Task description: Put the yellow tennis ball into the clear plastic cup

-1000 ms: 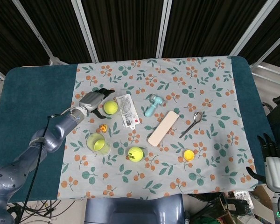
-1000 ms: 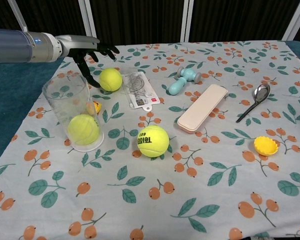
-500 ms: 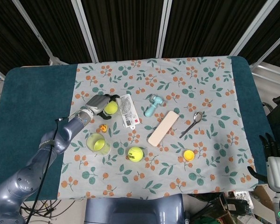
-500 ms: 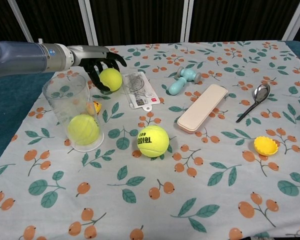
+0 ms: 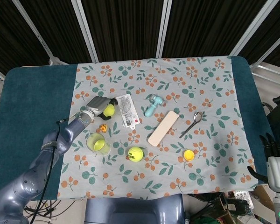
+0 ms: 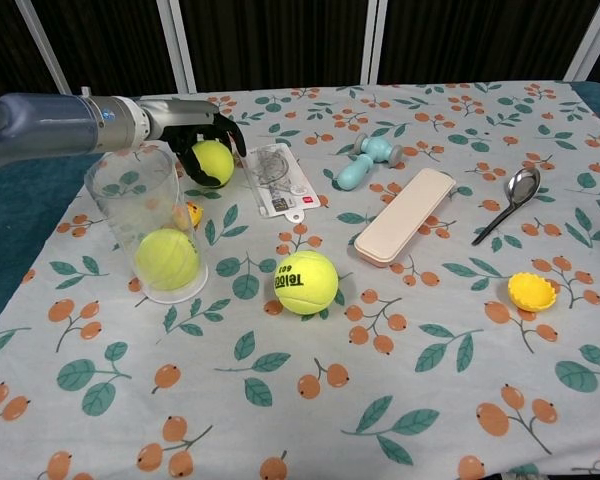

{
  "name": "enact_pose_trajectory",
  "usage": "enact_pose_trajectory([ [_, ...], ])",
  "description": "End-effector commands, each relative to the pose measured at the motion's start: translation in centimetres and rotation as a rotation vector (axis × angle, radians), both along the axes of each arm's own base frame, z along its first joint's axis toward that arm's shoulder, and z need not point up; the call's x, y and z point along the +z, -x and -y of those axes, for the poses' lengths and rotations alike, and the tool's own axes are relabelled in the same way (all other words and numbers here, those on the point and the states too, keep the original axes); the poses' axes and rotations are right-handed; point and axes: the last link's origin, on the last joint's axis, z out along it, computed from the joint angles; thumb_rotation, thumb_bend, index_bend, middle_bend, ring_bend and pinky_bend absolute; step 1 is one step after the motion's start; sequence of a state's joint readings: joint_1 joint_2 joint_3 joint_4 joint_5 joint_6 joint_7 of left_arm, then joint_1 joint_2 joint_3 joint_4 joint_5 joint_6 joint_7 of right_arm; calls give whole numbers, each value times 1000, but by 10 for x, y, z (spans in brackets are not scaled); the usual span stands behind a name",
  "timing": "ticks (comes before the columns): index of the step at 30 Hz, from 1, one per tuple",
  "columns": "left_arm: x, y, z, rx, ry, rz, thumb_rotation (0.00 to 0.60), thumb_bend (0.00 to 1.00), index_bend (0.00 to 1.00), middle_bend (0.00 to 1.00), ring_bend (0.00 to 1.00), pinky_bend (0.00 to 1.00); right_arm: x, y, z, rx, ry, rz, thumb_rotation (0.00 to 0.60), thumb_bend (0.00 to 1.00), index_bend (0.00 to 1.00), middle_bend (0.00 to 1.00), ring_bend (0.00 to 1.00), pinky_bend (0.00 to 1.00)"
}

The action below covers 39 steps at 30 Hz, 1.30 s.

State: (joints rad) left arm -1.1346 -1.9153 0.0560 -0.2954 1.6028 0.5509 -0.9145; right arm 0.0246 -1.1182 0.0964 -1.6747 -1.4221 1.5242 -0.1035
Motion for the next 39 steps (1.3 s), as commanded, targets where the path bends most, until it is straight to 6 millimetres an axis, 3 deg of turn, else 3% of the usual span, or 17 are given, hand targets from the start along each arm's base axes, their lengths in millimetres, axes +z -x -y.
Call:
enact_pose_trajectory([
  [1, 5, 0, -2, 5, -21, 30, 600, 404, 349, 458, 376, 523, 0, 0, 0, 1, 0, 2, 600, 95, 15, 0, 111, 263],
  [6, 28, -4, -9, 7, -53, 125, 600, 406, 365, 465, 380, 525, 1, -1, -1, 4, 4, 4, 600, 96, 15, 0, 111, 263],
  [14, 101, -14, -11, -54, -97, 345, 600, 406, 380, 469, 380, 522, 1, -1, 0, 9, 4, -4, 600, 95, 15, 0, 110, 263],
  [20, 145, -20, 23, -111, -46, 442, 600, 406, 385, 470, 380, 522, 1, -1, 1, 13, 9, -12, 600, 97, 15, 0, 111, 263],
  [28, 176, -31, 88, -115, 85, 482, 600, 406, 377, 465, 380, 522, 0, -1, 1, 23, 6, -23, 600, 97, 15, 0, 110, 263],
  [34, 188, -33, 122, -128, 141, 453, 600, 406, 375, 464, 380, 522, 1, 0, 1, 23, 6, -24, 600, 96, 15, 0, 110, 263],
  [39, 186, -24, 138, -123, 170, 407, 600, 406, 378, 458, 380, 522, 1, -1, 2, 27, 5, -27, 600, 97, 15, 0, 110, 263],
])
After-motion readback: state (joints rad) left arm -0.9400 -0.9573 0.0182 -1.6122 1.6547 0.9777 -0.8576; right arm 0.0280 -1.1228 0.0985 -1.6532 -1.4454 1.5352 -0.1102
